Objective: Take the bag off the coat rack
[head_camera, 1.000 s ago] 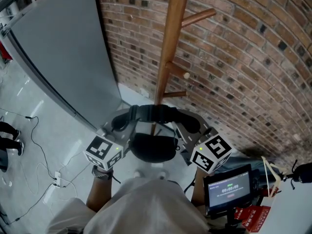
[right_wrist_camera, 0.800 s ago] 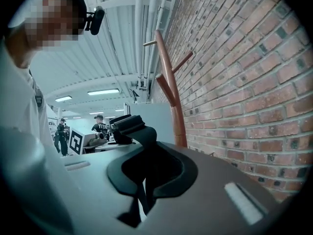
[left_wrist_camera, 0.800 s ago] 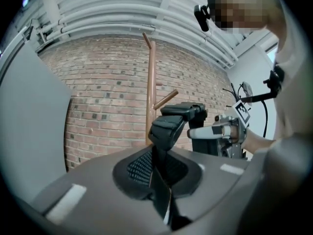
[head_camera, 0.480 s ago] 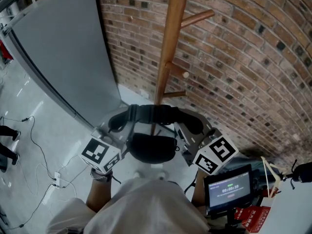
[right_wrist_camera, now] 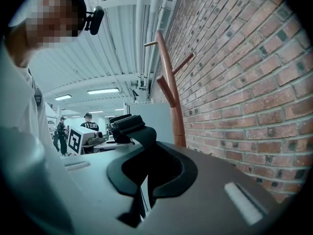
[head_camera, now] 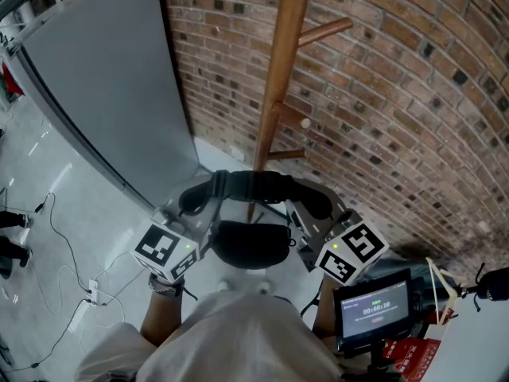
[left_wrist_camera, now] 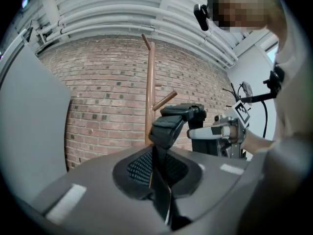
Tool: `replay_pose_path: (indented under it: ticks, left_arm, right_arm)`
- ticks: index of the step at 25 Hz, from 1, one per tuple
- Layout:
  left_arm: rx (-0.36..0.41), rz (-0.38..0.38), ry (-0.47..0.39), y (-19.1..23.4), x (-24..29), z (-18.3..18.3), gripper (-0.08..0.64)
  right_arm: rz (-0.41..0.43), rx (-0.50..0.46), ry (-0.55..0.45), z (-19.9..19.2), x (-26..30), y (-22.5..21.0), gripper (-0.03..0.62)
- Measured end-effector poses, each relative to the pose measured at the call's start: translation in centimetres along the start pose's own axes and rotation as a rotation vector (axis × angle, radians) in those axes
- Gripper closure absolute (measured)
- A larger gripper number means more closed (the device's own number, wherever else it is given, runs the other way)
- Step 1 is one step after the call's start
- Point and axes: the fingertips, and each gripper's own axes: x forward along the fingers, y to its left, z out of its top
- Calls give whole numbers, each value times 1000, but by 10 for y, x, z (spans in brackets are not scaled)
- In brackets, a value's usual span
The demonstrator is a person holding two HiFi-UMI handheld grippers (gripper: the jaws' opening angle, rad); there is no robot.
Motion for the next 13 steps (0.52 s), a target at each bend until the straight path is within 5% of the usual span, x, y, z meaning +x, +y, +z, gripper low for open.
replay_pose_path:
  ticks: [13]
  left_arm:
    - [-19,-2,7,1,3,-7,555]
  right_arm:
    - [-10,9,1,-1,-1,-3,589]
